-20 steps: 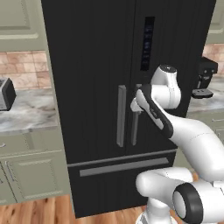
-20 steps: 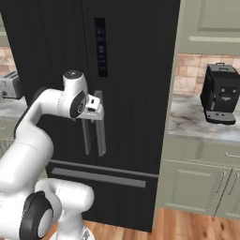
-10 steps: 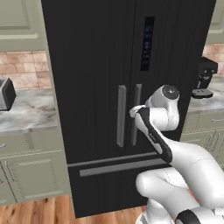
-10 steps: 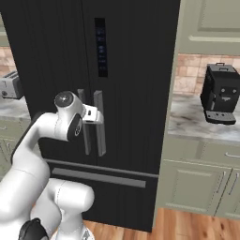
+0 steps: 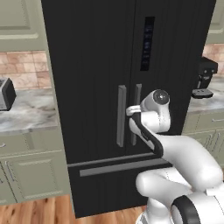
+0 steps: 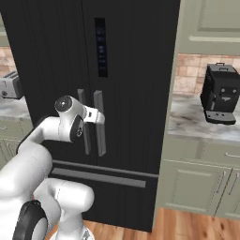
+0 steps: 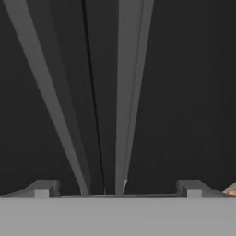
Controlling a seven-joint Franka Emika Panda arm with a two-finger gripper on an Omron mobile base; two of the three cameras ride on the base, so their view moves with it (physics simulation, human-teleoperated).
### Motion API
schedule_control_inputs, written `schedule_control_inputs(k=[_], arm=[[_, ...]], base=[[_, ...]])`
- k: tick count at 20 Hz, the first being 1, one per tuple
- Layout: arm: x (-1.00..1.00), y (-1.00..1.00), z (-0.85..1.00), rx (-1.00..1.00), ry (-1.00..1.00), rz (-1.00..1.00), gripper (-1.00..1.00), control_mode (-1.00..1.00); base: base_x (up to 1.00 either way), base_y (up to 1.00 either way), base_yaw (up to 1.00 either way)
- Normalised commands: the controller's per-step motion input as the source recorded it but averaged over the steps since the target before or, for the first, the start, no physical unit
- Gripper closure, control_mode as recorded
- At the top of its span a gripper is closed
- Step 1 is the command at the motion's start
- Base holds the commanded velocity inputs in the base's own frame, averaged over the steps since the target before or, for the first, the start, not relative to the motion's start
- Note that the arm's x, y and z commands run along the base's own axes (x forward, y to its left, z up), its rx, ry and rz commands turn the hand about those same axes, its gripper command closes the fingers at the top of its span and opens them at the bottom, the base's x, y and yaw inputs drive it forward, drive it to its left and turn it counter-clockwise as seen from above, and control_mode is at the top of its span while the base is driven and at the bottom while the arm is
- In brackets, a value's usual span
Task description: Open the fridge, grab two sodas, and place both sodas inside the bowl with ice on the dining counter.
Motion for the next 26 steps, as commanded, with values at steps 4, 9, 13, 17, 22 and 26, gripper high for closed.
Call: schedule_control_inputs(k=[4, 9, 13, 17, 22, 26], arm=[[0.34, 0.00, 0.00, 0.00, 0.00, -0.01, -1.00, -1.00], [0.38, 0.00, 0.00, 0.00, 0.00, 0.00, -1.00, -1.00], [0.42, 0.00, 0.00, 0.00, 0.00, 0.00, -1.00, -1.00], [0.38, -0.03, -0.01, 0.00, -0.02, 0.00, -1.00, -1.00], [0.35, -0.06, -0.04, 0.00, -0.04, 0.00, -1.00, -1.00], [0.39, -0.05, -0.07, 0.00, -0.03, 0.00, -1.00, -1.00]], base=[[0.00, 0.00, 0.00], [0.00, 0.00, 0.00], [0.00, 0.00, 0.00], [0.00, 0.00, 0.00], [0.00, 0.00, 0.00], [0.00, 0.00, 0.00]])
